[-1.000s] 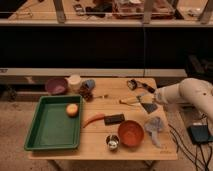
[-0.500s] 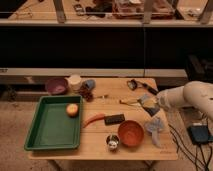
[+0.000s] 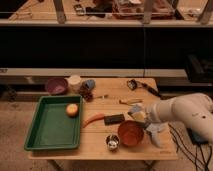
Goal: Place sponge in red bowl
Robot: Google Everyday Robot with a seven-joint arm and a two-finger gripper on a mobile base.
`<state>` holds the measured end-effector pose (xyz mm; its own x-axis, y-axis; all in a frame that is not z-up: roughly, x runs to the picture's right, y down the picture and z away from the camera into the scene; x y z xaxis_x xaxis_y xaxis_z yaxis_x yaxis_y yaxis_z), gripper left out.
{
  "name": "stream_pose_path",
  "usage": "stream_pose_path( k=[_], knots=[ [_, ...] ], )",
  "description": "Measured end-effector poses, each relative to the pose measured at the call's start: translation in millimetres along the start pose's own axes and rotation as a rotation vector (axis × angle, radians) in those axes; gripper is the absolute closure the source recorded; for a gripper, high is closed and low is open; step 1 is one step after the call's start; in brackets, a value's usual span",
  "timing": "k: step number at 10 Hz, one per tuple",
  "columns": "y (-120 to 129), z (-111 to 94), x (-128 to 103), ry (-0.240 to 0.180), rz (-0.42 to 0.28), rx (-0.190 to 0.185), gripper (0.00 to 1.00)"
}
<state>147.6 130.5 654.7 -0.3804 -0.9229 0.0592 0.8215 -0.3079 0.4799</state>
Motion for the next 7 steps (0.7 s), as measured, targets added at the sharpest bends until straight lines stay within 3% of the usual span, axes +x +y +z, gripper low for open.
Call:
stream_pose_path(
  k=[3, 7],
  knots=[
    [-11, 9, -15, -0.021, 0.013, 0.019, 1.00],
    [-14, 42, -24, -0.054, 0.036, 0.057, 1.00]
  ],
)
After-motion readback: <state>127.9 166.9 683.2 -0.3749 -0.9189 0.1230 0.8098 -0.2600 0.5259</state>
